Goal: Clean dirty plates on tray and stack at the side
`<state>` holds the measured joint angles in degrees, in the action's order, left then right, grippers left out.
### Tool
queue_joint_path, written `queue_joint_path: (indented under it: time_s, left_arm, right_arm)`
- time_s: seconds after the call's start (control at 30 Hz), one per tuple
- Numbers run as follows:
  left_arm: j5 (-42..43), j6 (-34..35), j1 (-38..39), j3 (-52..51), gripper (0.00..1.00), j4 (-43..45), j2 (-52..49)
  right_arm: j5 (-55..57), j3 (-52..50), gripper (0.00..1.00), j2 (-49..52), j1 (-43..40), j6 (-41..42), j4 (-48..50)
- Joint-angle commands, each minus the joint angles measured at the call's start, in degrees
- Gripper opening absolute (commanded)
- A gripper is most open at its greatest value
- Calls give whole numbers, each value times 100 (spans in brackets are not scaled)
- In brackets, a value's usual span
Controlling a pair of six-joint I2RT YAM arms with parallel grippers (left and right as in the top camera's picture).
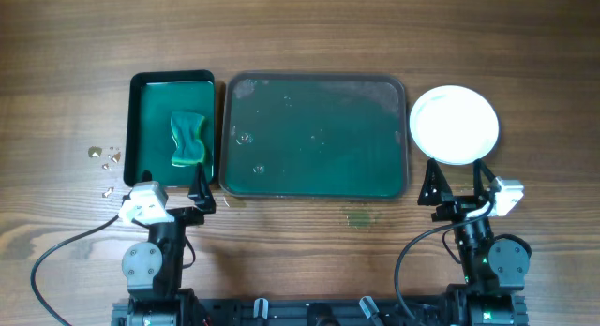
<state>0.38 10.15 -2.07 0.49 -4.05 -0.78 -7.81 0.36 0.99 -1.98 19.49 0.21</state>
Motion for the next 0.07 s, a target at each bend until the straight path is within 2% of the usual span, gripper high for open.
queue_joint_path:
  time_s: [0.0, 0.03]
  left_arm:
    - [111, -70, -46, -17, 100, -31, 44]
    - [114, -70, -46, -17, 100, -31, 44]
  right_arm:
    - [55, -7, 100, -20, -9, 42, 26]
    - [55, -7, 100, -20, -9, 42, 26]
